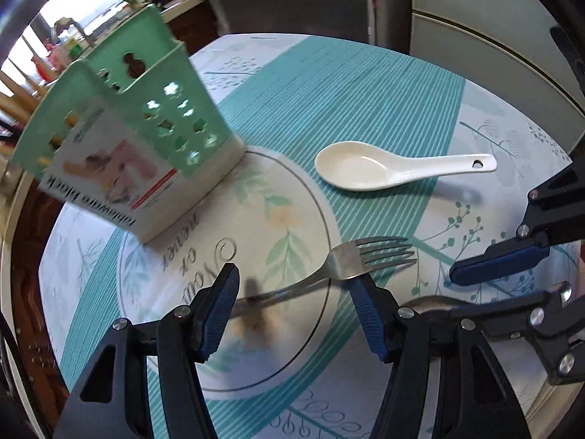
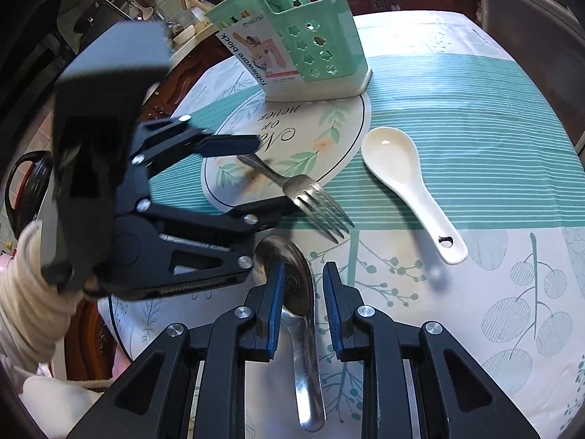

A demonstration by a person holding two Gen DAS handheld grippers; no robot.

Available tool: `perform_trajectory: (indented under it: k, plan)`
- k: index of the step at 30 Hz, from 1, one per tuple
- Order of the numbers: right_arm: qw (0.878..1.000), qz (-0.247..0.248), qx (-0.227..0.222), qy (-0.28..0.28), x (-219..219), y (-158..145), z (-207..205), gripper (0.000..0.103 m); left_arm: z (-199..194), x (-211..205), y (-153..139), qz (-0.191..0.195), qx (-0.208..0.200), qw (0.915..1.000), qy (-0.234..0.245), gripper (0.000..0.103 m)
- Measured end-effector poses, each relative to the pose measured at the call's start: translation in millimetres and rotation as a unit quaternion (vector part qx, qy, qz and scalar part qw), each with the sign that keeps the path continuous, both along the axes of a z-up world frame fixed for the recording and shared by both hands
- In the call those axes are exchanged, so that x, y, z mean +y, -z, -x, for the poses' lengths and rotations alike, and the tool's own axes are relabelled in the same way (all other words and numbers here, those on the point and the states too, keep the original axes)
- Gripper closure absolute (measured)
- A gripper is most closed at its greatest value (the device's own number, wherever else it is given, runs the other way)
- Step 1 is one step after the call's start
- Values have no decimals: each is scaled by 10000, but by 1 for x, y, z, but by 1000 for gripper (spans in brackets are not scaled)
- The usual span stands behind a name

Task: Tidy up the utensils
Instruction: 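Lower the left tool onto the metal fork while the right tool lowers onto a metal spoon, then close the left tool on the fork handle while the right tool grasps the metal spoon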

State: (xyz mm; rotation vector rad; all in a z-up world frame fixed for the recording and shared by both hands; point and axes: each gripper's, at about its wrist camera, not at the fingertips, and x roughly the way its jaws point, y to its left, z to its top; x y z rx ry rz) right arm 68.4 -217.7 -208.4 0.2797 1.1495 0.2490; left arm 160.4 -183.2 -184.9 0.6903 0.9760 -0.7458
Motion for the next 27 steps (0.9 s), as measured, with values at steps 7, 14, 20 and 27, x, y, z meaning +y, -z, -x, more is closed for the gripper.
perform_trajectory:
  k: [7,14,20,27]
  plan:
    - [10000,-17,23,66,-3,1,4,81,-14,-22,-4,-118,487,9987,11,97]
    - [10000,57,57,-37,-2,1,1,81,-33,-2,-2,221,1406,9856,-913,102]
    - [9983,295,181,-479,10,-4,-13,81,-37,36,-9,702,1884,9656,-1649,102]
    - [9919,695,407,-980,27,-2,-36,77,-25,80,-1,855,2101,9512,-2092,102]
